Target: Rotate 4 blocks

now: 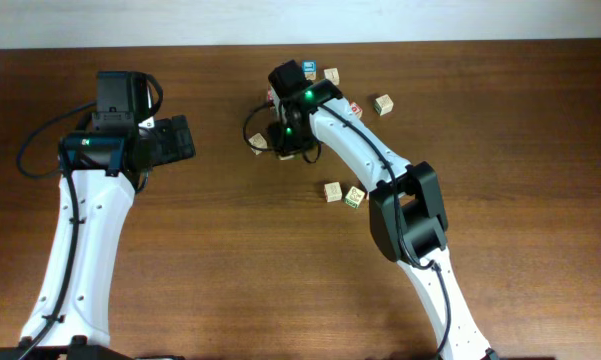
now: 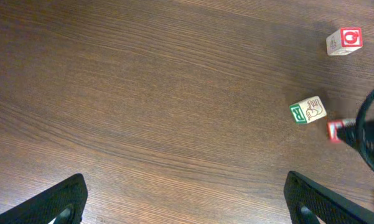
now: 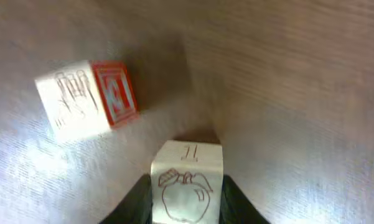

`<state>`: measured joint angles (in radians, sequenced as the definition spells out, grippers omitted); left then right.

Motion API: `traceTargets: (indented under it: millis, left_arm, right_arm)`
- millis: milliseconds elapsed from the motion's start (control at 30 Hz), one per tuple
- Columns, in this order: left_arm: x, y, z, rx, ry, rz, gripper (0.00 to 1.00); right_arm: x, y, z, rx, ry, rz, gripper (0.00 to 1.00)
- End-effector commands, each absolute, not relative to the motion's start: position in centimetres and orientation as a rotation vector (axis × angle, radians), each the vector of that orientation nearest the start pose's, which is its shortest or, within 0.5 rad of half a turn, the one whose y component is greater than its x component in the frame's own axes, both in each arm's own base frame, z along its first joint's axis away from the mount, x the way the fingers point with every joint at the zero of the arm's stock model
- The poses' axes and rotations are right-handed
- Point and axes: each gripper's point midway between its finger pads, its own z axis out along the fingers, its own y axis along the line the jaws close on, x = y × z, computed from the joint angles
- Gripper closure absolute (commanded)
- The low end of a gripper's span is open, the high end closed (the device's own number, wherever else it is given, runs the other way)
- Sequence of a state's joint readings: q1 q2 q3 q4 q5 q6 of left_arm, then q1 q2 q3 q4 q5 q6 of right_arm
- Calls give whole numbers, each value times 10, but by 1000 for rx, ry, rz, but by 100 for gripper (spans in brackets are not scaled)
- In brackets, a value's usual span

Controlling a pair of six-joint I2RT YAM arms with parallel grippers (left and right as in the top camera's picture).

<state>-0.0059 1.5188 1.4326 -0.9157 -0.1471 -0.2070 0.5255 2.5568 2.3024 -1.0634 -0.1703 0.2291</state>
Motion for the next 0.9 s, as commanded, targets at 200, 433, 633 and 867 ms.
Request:
traceTargets:
  millis: [200, 433, 633, 867]
  left_arm:
    - [391, 26, 217, -329, 2518, 116, 1]
    - [393, 31, 220, -341, 2501, 153, 1]
    - [400, 42, 250, -375, 2438, 143, 1]
    - [392, 44, 248, -382, 2468, 161, 1]
  right_arm:
    - [365, 248, 12, -264, 3399, 107, 74]
    - [396, 259, 41, -303, 3259, 188, 34]
    - [450, 314, 101, -500, 2883, 397, 24]
    - [461, 381, 106, -631, 2623, 296, 23]
